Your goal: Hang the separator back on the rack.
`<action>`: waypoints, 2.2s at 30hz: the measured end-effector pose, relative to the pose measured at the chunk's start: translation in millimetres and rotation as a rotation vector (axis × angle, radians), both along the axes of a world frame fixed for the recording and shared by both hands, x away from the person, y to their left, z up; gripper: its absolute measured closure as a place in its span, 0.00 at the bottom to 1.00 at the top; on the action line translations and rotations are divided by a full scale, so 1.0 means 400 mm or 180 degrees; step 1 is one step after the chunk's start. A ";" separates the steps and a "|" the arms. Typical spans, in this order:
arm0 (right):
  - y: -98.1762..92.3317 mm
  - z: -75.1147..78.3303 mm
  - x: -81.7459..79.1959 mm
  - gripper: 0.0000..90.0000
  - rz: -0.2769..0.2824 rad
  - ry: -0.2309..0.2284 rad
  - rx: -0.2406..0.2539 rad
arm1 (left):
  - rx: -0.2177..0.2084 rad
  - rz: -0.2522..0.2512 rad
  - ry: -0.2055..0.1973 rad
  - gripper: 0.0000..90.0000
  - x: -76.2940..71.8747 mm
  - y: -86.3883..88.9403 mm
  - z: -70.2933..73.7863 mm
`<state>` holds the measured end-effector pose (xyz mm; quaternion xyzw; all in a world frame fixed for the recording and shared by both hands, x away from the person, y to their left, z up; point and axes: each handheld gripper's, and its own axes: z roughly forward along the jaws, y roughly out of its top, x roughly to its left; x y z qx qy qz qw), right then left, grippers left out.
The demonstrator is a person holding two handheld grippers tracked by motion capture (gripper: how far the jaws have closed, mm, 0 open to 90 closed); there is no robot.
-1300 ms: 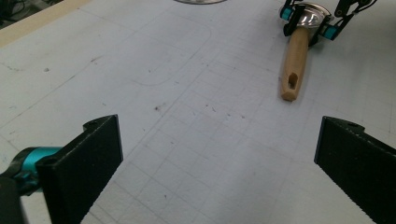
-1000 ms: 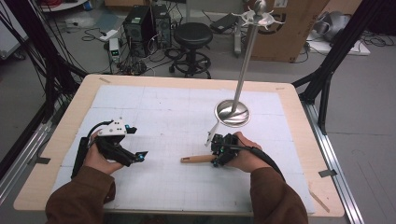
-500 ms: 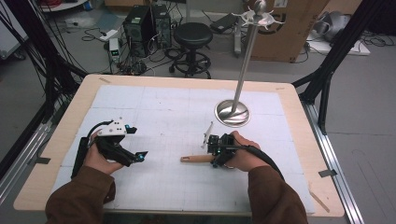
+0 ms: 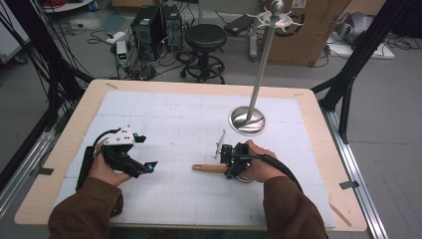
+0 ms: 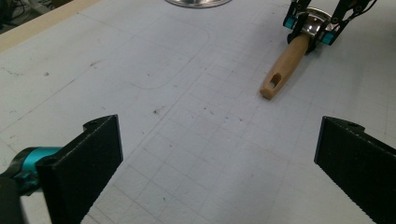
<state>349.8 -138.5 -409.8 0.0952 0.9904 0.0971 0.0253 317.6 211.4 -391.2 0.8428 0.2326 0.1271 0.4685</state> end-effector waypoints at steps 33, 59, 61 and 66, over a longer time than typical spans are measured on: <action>-0.089 0.125 -0.015 0.77 -0.0242 -0.0089 0.1123 | -0.0030 0.0001 -0.0011 0.02 -0.001 0.002 0.003; -0.210 0.280 -0.037 0.77 -0.0420 -0.0571 0.2158 | -0.0094 -0.0051 -0.0050 0.02 -0.006 0.001 0.009; -0.213 0.292 -0.038 0.77 -0.0426 -0.0636 0.2167 | -0.0094 -0.0051 -0.0048 0.02 -0.006 0.002 0.009; -0.222 0.320 -0.040 0.77 -0.0490 -0.0736 0.2241 | -0.0101 -0.0047 -0.0059 0.02 -0.007 0.004 0.011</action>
